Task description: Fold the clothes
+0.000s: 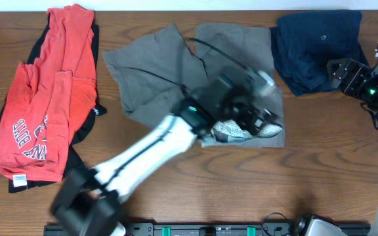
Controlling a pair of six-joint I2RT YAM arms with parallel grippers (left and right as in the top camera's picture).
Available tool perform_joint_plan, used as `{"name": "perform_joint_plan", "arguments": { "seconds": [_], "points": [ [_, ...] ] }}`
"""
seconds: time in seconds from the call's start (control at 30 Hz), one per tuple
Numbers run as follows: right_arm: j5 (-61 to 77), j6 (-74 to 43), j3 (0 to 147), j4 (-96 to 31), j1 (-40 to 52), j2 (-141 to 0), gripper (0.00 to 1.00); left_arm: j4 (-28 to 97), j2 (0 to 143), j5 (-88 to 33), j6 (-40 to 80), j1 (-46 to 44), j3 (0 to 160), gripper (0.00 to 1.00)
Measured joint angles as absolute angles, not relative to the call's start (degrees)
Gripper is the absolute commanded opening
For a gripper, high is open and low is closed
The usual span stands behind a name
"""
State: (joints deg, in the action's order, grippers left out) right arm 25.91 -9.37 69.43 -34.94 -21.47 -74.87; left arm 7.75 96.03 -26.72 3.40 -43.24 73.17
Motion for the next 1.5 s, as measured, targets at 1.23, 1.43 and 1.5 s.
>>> {"name": "perform_joint_plan", "arguments": {
  "seconds": [1.23,1.43,1.5],
  "points": [
    [27.9,-6.0,69.5,-37.0,-12.0,-80.5,0.90,34.8,102.0,-5.6,-1.1,-24.7,74.1,0.94],
    [27.3,-5.8,69.5,-37.0,-12.0,-80.5,0.90,34.9,102.0,-0.4,0.4,-25.6,74.1,0.86],
    [27.0,-5.8,69.5,-37.0,-12.0,-80.5,0.90,34.9,102.1,0.4,0.7,-25.7,74.1,0.86]
  ]
}}
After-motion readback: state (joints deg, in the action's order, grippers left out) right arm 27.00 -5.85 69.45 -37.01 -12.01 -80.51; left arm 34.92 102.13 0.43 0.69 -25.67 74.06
